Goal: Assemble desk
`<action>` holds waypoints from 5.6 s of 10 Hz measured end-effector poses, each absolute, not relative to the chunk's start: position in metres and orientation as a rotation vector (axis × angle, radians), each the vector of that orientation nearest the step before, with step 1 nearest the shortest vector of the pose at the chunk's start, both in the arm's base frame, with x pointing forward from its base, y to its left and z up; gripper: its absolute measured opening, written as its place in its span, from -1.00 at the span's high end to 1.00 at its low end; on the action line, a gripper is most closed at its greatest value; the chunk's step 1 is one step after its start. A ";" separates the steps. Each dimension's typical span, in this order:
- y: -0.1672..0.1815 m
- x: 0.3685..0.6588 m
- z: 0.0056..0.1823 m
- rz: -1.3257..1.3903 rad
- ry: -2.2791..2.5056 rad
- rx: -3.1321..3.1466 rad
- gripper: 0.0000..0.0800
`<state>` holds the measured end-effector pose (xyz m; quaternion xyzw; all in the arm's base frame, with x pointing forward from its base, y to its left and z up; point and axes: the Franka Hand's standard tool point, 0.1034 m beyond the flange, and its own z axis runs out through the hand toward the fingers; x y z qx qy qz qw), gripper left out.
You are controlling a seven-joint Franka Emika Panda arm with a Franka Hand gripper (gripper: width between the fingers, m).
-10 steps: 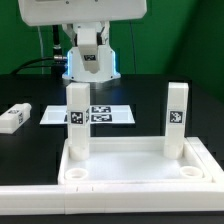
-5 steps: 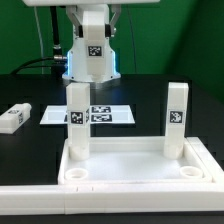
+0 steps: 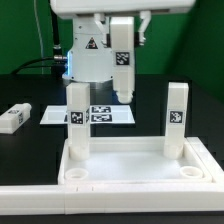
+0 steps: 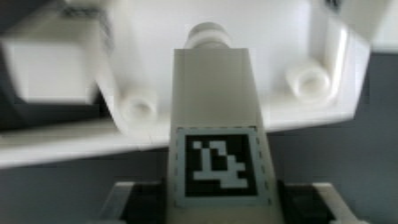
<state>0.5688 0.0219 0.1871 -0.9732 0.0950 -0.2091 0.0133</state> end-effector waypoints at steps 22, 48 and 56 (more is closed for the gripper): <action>0.086 0.628 0.127 -0.789 0.113 -3.059 0.27; 0.111 0.641 0.109 -0.940 0.020 -3.027 0.27; 0.110 0.646 0.112 -1.028 0.016 -2.998 -0.54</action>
Offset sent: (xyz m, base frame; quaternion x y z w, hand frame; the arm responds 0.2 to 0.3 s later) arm 0.0000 0.0000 0.0000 0.0000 0.0000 0.0000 1.0000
